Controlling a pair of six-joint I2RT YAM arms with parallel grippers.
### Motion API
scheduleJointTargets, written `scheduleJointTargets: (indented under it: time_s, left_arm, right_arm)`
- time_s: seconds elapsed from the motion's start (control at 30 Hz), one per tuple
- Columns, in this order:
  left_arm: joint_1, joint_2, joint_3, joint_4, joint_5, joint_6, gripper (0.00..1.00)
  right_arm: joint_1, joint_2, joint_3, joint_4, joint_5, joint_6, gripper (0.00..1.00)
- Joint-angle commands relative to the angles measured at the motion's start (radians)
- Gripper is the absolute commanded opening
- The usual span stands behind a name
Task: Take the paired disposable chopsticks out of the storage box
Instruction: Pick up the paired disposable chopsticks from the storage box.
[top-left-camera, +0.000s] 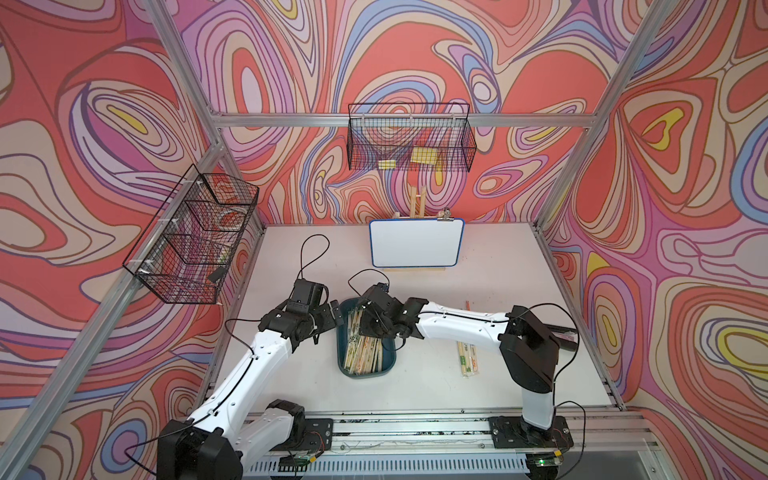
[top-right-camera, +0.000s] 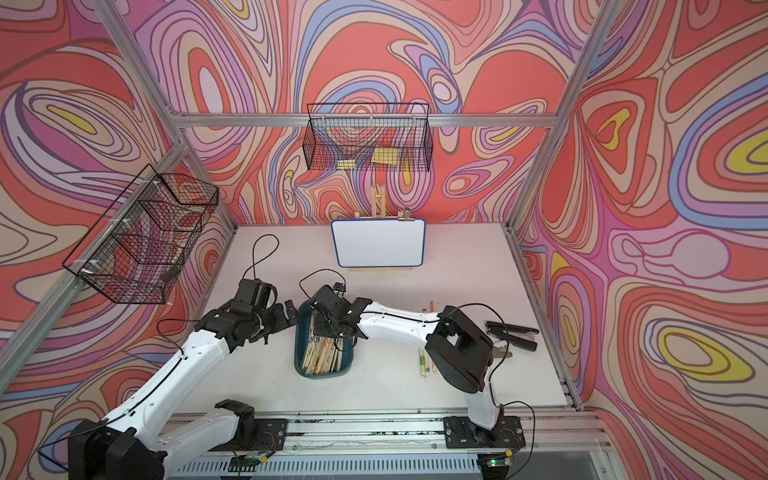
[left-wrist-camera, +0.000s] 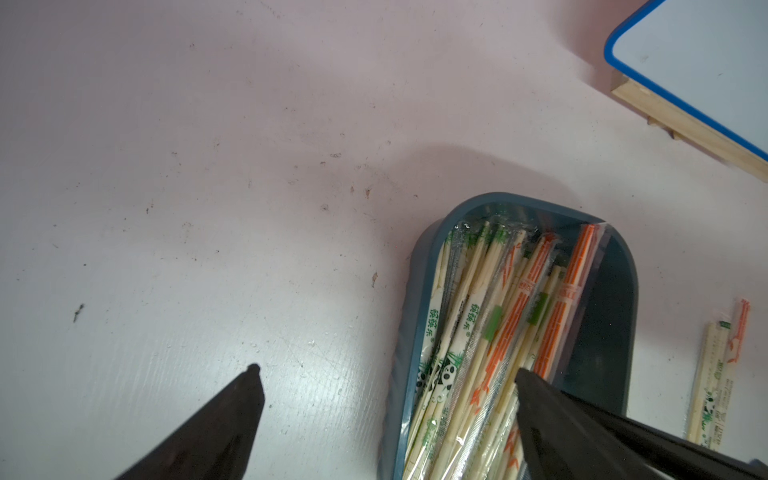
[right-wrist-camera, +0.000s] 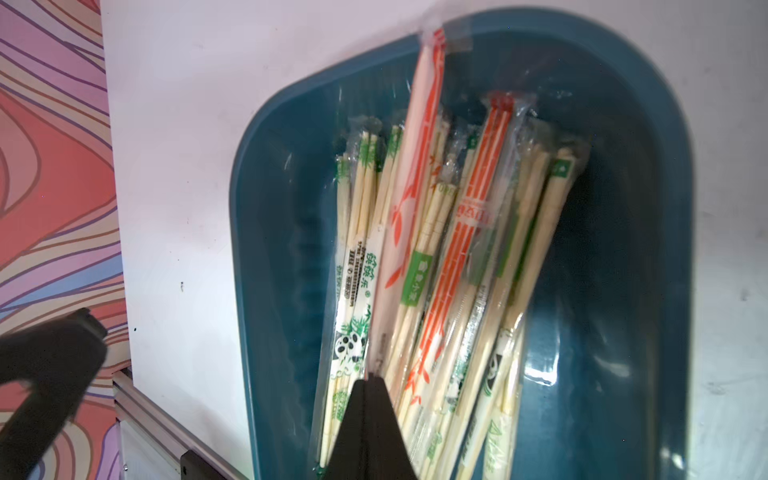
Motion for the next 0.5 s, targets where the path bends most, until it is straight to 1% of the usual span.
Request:
scheduleJointTargets:
  time_s: [0.0, 0.27, 0.47]
  left_arm:
    - [0.007, 0.007, 0.002, 0.015, 0.026, 0.004, 1.0]
    - [0.007, 0.01, 0.015, 0.016, 0.091, 0.004, 1.0]
    - [-0.002, 0.005, 0.015, 0.022, 0.143, -0.005, 1.0]
  right_arm:
    - [0.004, -0.028, -0.004, -0.026, 0.026, -0.021, 0.0]
    - [-0.004, -0.071, 0.018, -0.072, 0.052, -0.055, 0.0]
    - [-0.027, -0.128, -0.003, -0.089, 0.071, -0.073, 0.0]
